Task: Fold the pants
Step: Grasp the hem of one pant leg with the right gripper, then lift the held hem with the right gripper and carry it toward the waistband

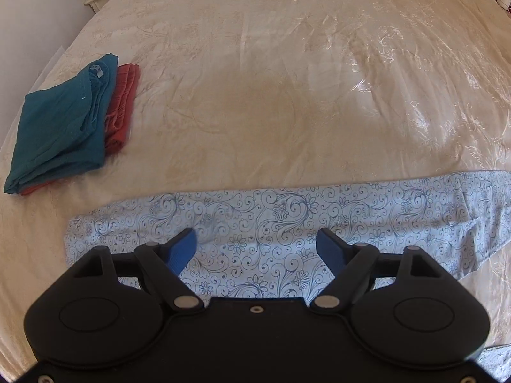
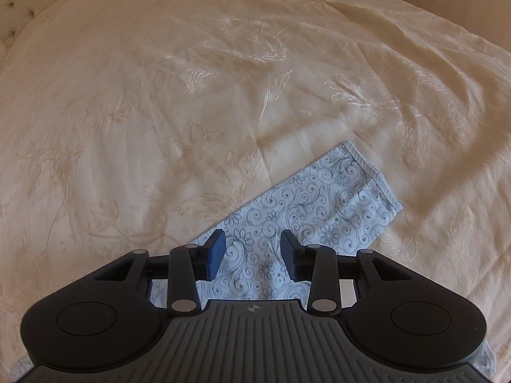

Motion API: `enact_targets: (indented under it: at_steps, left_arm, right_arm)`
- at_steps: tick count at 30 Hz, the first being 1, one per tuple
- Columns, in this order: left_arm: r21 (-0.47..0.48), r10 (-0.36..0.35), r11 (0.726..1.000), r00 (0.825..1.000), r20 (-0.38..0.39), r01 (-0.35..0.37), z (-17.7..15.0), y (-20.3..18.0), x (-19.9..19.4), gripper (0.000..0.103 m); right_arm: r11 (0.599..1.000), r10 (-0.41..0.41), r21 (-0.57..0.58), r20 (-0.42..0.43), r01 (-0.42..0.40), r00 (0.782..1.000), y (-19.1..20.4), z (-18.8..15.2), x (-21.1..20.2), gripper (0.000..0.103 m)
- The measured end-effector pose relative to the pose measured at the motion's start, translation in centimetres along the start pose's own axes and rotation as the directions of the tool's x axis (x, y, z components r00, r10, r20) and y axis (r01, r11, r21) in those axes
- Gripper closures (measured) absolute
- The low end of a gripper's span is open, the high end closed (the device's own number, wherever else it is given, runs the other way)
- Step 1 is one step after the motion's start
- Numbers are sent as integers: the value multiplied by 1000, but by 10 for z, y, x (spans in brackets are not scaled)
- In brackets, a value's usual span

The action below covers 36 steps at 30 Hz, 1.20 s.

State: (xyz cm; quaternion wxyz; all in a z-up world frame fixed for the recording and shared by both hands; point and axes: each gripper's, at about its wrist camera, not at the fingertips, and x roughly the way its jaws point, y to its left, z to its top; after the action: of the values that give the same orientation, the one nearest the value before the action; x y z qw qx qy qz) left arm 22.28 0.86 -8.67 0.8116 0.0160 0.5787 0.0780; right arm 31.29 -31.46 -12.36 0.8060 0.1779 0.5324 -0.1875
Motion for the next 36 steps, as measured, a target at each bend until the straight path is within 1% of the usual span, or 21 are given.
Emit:
enact_targets:
  at_steps: [2,5,7,10,11,12,13,15,22,27,31,36]
  left_arm:
    - [-2,4,1000,1000,-15,-4,0,1,10,20]
    - [-3,5,1000,999,-42,-5,1,2,28,20]
    - [-1,6,1000,999,-54,-6,0,2,34,20]
    - [-2,1,1000,998,-70,-1,0,2,41,20]
    - [-2,-2,1000,997,-71,2,0,2,42,20]
    - [-4,-6,1000,997,-71,6,1,2,43,20]
    - [-6,-10,1000,998,-69,9,2,2,43,20]
    - [-17,-21,1000,998,-67,20,4,4,43,20]
    - [-69,-86,994,993,-75,81,20,2,51,20]
    - [-162,-139,979,984,-110,120,35,6,68,20]
    - [-218,-127,971,987,-101,102,47,10,79,20]
    - [-226,-114,970,986,-120,85,50,10,91,20]
  right_arm:
    - [1000,-7,19,-5,7,1000,3,11,15,66]
    - [998,-63,18,-23,63,998,10,23,39,66]
    - [994,-105,12,-63,106,992,13,27,57,66]
    - [990,-135,20,-134,139,982,10,25,77,67]
    - [990,-134,31,-151,140,979,7,22,79,69]
    - [990,-126,46,-158,135,979,4,20,78,82]
    - [992,-97,65,-160,108,982,-1,16,75,93]
    - [993,-39,100,-158,56,987,-12,7,65,101]
    - [995,12,102,-137,2,990,-44,-26,30,102]
    - [995,17,98,-141,-3,990,-54,-39,22,102]
    - [995,17,100,-139,-3,990,-58,-46,17,102]
    - [995,31,102,-136,-17,990,-65,-56,7,102]
